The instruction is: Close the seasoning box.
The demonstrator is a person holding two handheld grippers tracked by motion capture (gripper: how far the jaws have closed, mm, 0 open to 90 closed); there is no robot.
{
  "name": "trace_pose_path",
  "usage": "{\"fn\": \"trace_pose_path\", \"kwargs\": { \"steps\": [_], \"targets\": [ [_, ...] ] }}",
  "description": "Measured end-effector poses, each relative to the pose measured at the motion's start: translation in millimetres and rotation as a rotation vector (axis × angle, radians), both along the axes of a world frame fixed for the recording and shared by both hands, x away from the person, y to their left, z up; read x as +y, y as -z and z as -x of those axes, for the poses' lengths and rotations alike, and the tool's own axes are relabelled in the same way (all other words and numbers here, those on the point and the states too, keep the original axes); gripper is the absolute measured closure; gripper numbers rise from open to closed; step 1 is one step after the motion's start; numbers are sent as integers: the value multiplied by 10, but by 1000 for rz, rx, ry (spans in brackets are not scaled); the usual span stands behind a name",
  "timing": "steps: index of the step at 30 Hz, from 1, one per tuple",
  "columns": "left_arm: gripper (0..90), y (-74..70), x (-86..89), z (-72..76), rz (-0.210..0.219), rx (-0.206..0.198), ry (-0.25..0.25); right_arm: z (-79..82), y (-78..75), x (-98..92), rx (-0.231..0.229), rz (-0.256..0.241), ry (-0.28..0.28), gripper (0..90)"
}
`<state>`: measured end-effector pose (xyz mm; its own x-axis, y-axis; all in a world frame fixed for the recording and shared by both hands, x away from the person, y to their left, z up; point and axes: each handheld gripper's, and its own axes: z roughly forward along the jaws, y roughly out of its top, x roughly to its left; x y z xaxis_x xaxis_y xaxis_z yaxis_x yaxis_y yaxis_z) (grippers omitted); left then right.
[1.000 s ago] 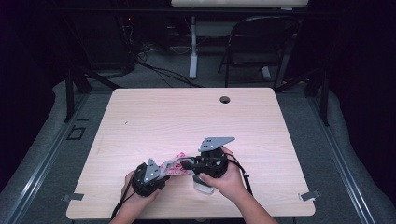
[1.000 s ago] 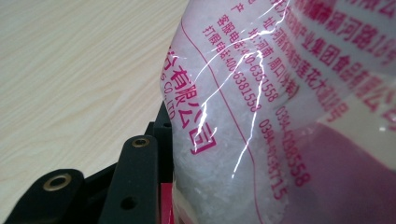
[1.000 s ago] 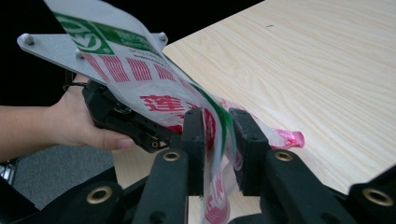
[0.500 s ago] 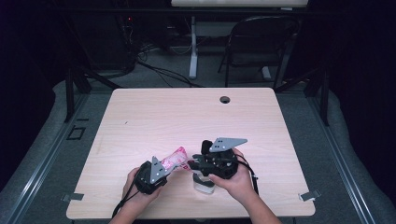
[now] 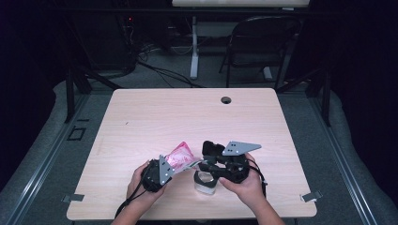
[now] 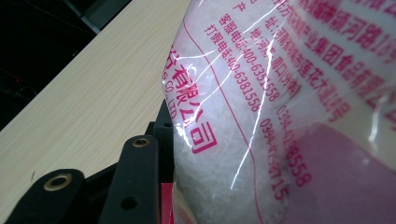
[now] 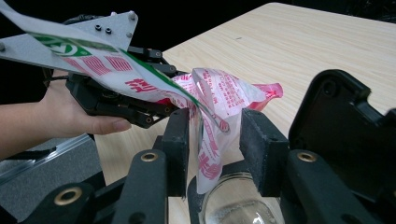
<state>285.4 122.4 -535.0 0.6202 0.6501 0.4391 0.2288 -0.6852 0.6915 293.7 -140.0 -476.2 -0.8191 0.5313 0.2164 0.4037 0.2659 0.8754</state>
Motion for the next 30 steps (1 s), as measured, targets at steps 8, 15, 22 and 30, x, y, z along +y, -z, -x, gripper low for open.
{"fn": "trace_pose_path", "kwargs": {
  "steps": [8, 15, 22, 30],
  "targets": [
    [628, 15, -23, -33, -27, -27, 17, 37, 17, -9, -12, 20, 12, 630],
    [628, 0, 1, -54, -49, -56, 18, 75, 31, -34, -15, 10, 28, 627],
    [628, 7, 4, -38, -86, -97, 15, 112, 56, -49, -17, 17, 37, 627],
    [628, 15, -52, -12, -135, -142, 13, 154, 64, -52, -22, 27, 36, 635]
  ]
}}
